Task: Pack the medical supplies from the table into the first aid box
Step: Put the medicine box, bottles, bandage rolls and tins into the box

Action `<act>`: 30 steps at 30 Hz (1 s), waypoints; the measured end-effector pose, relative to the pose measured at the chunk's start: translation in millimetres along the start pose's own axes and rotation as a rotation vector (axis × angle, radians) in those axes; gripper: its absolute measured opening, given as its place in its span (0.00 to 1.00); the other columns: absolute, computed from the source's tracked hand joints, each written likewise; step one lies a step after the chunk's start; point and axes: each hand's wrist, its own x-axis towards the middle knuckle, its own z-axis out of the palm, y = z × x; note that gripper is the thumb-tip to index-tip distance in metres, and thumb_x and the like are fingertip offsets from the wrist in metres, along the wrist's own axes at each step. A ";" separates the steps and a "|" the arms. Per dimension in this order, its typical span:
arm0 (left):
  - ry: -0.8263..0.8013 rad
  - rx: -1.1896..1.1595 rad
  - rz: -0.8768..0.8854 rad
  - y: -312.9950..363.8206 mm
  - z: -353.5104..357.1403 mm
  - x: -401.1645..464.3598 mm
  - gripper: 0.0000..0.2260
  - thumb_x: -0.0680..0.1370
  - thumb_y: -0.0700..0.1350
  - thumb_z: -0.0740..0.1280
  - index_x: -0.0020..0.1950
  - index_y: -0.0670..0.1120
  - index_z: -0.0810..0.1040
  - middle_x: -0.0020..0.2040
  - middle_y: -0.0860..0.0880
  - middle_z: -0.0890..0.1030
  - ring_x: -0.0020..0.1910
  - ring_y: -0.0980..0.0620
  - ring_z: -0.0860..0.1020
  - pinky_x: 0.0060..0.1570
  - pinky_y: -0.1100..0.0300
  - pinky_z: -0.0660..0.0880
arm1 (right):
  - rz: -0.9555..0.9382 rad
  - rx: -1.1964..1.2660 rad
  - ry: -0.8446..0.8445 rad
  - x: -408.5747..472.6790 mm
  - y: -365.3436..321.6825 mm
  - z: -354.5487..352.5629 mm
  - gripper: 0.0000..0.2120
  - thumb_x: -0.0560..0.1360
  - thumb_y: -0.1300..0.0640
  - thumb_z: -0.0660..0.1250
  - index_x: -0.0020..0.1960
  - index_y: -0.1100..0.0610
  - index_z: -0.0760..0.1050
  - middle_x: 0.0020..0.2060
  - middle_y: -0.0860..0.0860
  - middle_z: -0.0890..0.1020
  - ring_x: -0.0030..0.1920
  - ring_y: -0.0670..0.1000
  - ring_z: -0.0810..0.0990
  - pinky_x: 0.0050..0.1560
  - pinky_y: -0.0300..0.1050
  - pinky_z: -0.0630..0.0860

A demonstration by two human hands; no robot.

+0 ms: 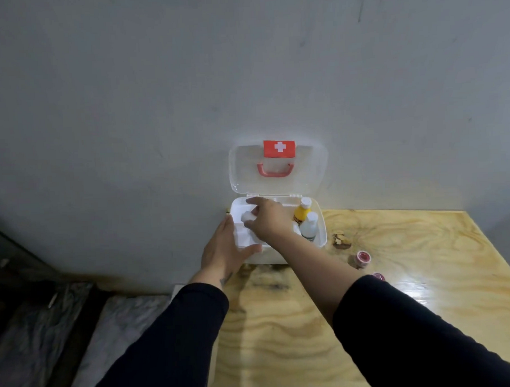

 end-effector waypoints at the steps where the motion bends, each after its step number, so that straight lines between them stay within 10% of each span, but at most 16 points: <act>1: 0.008 -0.023 -0.004 -0.9 1.1 0.4 0.44 0.68 0.62 0.72 0.77 0.51 0.55 0.76 0.53 0.63 0.72 0.49 0.66 0.66 0.53 0.68 | 0.004 -0.003 -0.025 -0.4 0.3 2.5 0.23 0.73 0.54 0.66 0.68 0.48 0.69 0.56 0.50 0.83 0.60 0.53 0.78 0.59 0.48 0.75; 6: 0.044 -0.076 -0.011 -2.5 2.4 1.1 0.41 0.68 0.61 0.73 0.76 0.54 0.58 0.73 0.54 0.68 0.67 0.49 0.71 0.57 0.56 0.72 | -0.022 0.023 -0.076 -2.8 2.9 6.7 0.32 0.70 0.56 0.72 0.71 0.50 0.65 0.56 0.49 0.82 0.59 0.51 0.78 0.58 0.47 0.76; 13: 0.008 0.183 0.040 4.1 -6.1 -1.0 0.44 0.69 0.65 0.68 0.76 0.46 0.55 0.76 0.49 0.62 0.72 0.47 0.64 0.63 0.52 0.68 | 0.004 0.172 0.059 -5.2 17.9 -28.6 0.17 0.72 0.58 0.70 0.61 0.53 0.76 0.52 0.51 0.84 0.48 0.51 0.82 0.39 0.38 0.72; 19: -0.010 0.593 0.359 18.1 -14.0 -1.7 0.39 0.76 0.66 0.56 0.78 0.42 0.52 0.79 0.46 0.53 0.78 0.49 0.51 0.75 0.53 0.47 | 0.056 0.138 0.170 -19.7 54.5 -71.1 0.14 0.73 0.57 0.69 0.58 0.55 0.78 0.49 0.53 0.84 0.49 0.53 0.82 0.47 0.41 0.74; 24: -0.131 0.612 0.397 40.1 -1.7 1.4 0.37 0.77 0.65 0.55 0.77 0.42 0.53 0.79 0.46 0.55 0.77 0.48 0.54 0.74 0.53 0.53 | 0.210 0.122 0.260 -38.8 103.8 -92.2 0.12 0.74 0.56 0.68 0.57 0.54 0.79 0.50 0.52 0.83 0.47 0.54 0.81 0.38 0.42 0.76; 30: -0.139 0.562 0.351 34.2 10.8 2.5 0.35 0.78 0.63 0.55 0.77 0.42 0.54 0.78 0.46 0.58 0.75 0.46 0.59 0.73 0.52 0.57 | 0.435 -0.008 0.156 -66.7 179.5 -90.3 0.16 0.73 0.55 0.69 0.61 0.53 0.77 0.52 0.57 0.84 0.50 0.57 0.82 0.51 0.44 0.76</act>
